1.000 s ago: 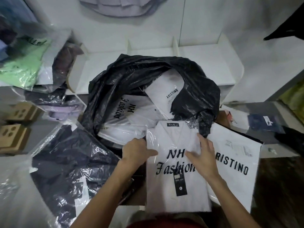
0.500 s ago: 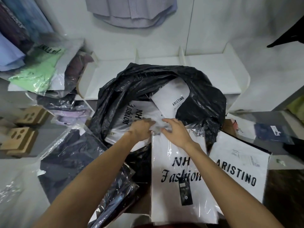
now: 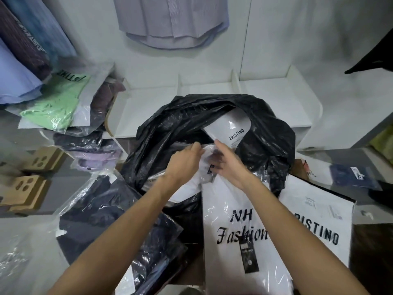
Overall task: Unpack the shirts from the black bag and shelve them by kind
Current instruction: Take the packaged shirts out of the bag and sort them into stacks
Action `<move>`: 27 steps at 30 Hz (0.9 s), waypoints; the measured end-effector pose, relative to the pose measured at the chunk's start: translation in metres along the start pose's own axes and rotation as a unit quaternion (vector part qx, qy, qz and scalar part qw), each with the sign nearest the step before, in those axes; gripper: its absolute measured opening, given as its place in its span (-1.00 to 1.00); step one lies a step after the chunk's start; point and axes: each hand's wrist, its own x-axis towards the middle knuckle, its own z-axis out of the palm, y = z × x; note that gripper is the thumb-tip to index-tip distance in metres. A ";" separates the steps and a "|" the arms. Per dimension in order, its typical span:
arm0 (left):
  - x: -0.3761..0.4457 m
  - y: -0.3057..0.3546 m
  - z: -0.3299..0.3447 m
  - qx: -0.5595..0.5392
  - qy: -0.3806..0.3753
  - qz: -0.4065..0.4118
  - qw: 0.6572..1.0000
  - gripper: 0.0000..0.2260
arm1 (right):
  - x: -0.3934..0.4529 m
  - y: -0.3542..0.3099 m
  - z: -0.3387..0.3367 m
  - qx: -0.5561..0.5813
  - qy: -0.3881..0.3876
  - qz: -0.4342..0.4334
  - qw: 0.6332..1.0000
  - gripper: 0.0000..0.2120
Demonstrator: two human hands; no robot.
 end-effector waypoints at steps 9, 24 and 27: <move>-0.009 -0.017 -0.026 -0.379 0.029 -0.125 0.917 -0.65 | -0.039 -0.041 0.033 -0.211 0.116 -0.105 0.965 -0.55; 0.048 0.001 -0.098 -0.576 0.003 -0.024 0.817 -0.52 | -0.116 -0.158 0.009 -0.133 0.080 -0.390 0.908 -0.49; 0.045 0.012 -0.097 -0.653 0.046 -0.079 0.752 -0.69 | -0.117 -0.164 -0.006 -0.062 0.155 -0.407 0.898 -0.54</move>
